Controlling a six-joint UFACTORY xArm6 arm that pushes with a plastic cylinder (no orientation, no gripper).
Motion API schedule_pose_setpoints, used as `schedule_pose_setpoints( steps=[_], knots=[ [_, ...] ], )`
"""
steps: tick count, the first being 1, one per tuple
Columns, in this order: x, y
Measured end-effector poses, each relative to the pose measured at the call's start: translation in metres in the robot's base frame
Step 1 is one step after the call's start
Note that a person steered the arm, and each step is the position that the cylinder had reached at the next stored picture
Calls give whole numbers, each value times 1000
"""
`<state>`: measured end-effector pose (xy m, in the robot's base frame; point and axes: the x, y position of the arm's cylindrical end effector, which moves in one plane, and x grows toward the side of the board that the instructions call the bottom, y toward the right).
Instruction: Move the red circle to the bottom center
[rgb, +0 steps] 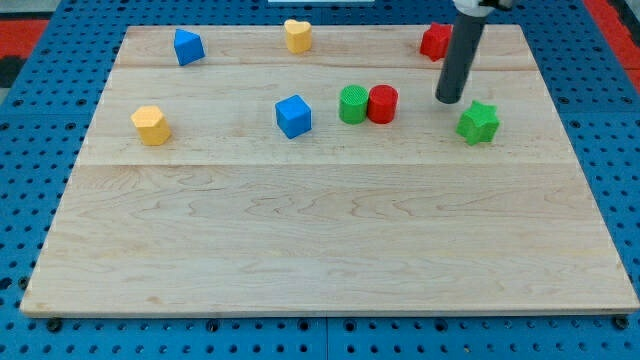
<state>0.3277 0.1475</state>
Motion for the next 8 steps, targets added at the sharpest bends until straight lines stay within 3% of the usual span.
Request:
schedule_pose_setpoints(
  steps=[2, 4, 8],
  knots=[
    [-10, -81],
    [-10, -85],
    [30, -116]
  ],
)
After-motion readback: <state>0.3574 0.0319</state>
